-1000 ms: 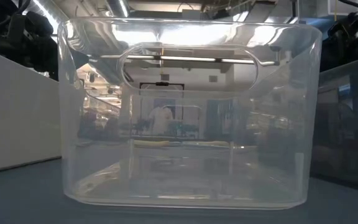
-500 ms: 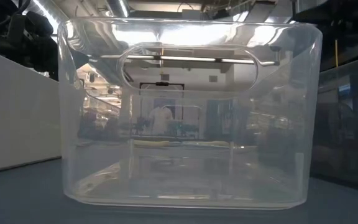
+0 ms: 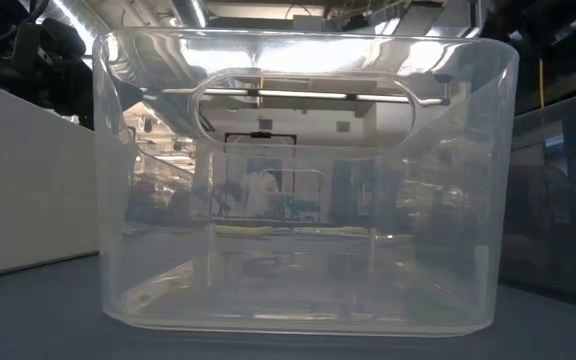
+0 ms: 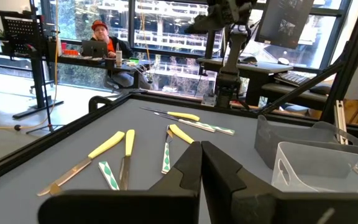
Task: Sort silverware by color (type)
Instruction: Put the yellow table knife into the black transparent bin
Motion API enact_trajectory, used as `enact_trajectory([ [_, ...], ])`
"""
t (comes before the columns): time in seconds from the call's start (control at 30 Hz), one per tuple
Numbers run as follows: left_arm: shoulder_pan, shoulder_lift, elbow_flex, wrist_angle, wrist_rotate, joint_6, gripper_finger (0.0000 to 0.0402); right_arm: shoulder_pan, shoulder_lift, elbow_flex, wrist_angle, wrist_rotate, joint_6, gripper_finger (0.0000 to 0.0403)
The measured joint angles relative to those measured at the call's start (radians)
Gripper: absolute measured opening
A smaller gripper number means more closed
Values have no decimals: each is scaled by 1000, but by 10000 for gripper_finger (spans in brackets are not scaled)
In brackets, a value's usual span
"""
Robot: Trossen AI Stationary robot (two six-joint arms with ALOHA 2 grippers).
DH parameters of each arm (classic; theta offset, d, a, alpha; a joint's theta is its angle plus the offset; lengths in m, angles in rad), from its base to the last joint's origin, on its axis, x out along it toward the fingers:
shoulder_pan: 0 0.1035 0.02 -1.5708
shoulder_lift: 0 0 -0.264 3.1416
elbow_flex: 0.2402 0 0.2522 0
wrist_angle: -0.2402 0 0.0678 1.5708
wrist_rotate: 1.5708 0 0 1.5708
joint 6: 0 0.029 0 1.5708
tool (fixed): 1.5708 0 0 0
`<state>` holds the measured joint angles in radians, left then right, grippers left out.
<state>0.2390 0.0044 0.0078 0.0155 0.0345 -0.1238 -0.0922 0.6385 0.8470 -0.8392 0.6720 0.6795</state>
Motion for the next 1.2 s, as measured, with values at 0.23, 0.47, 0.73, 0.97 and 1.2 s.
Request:
enact_trajectory([
  [0.23,0,0,0,0,0,0,4,-73,171,79,-275,-102,219,248],
  [0.47,0,0,0,0,0,0,4,-241,309,69,-346,-341,229,248],
  [0.73,0,0,0,0,0,0,4,-384,474,60,-344,-475,142,248],
  [0.97,0,0,0,0,0,0,4,-452,606,60,-344,-556,63,248],
  [1.2,0,0,0,0,0,0,4,-467,733,59,-339,-560,31,248],
])
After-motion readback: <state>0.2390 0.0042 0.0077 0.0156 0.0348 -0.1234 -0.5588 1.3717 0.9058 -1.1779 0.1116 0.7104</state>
